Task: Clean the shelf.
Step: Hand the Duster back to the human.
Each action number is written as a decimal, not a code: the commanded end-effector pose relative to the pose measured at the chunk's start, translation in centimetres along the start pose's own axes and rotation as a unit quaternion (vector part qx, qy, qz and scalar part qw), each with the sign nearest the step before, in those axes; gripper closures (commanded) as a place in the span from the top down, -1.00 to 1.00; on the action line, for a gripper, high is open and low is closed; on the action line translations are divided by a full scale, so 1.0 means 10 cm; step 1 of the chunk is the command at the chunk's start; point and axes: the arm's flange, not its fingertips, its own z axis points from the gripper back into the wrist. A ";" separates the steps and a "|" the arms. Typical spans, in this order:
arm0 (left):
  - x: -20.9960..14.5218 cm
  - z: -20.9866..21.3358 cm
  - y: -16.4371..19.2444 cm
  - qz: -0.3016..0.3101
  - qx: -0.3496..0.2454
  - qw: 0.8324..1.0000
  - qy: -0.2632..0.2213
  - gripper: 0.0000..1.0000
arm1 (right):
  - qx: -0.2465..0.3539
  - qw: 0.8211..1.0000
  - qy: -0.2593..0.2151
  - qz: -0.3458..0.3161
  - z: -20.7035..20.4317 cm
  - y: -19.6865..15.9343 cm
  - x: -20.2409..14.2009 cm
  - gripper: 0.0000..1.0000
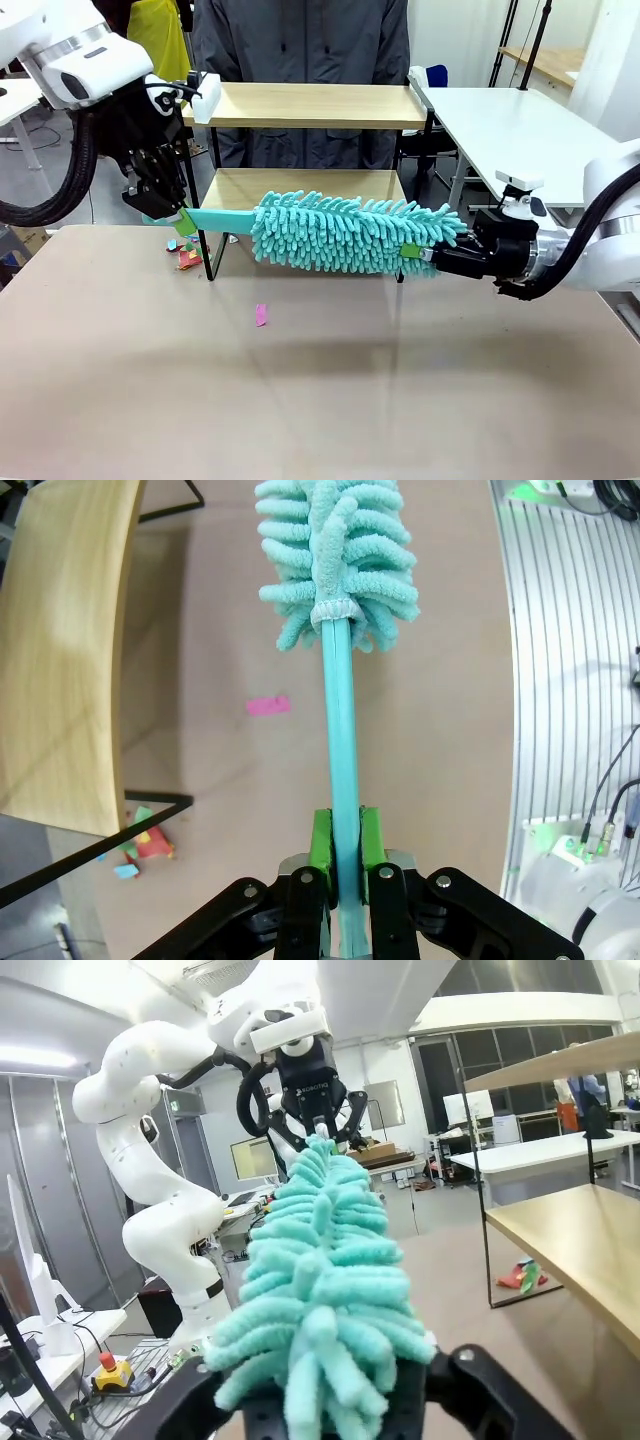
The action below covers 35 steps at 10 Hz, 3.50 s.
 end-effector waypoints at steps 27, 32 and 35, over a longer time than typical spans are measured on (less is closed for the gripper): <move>-1.52 0.71 -0.06 -0.002 0.020 0.966 -0.256 1.00 | -0.469 0.844 -0.077 0.249 1.16 1.01 2.72 -0.66; -1.52 0.71 -0.06 -0.002 0.020 0.966 -0.256 1.00 | -0.622 0.759 -0.044 0.186 2.05 0.94 2.01 -0.66; -1.52 0.71 -0.06 -0.002 0.020 0.966 -0.256 1.00 | -0.624 0.766 -0.025 0.153 2.26 0.76 1.20 -0.66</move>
